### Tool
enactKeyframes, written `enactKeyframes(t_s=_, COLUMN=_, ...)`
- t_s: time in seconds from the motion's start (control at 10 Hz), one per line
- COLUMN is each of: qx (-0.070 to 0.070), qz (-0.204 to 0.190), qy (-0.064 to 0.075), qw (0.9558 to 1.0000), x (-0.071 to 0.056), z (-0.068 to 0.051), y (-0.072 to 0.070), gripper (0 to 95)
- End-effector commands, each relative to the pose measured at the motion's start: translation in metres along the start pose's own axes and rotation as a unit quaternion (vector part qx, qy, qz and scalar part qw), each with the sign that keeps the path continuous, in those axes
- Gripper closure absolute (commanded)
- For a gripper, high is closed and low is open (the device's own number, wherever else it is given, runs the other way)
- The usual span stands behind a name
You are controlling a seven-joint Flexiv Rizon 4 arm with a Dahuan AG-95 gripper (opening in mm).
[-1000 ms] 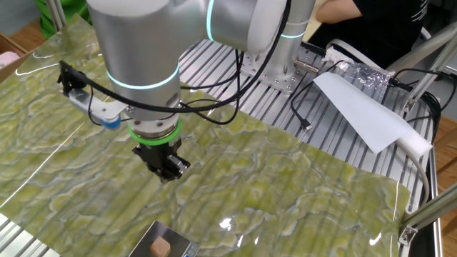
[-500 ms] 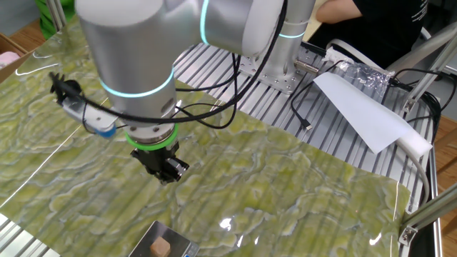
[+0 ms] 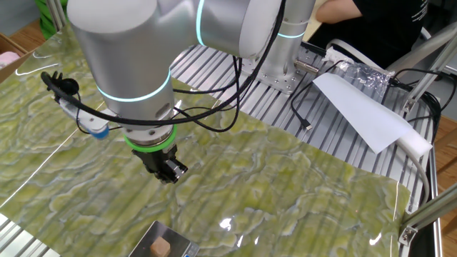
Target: Place the block on the scale
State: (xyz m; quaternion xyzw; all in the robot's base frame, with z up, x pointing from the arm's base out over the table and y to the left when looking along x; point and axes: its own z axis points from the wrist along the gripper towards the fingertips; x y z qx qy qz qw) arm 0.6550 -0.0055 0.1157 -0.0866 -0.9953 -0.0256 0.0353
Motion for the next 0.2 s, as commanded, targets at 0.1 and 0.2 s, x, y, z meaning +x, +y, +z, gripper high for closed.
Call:
enactKeyframes(t_s=0.1, qx=-0.003, qz=0.044, qy=0.003, qw=0.999, x=0.0008, z=-0.0005, y=0.0, gripper=95.0)
enactKeyframes(t_s=0.2, qx=-0.003, qz=0.045, qy=0.008, qw=0.9989, x=0.0008, z=-0.0005, y=0.0, gripper=95.0)
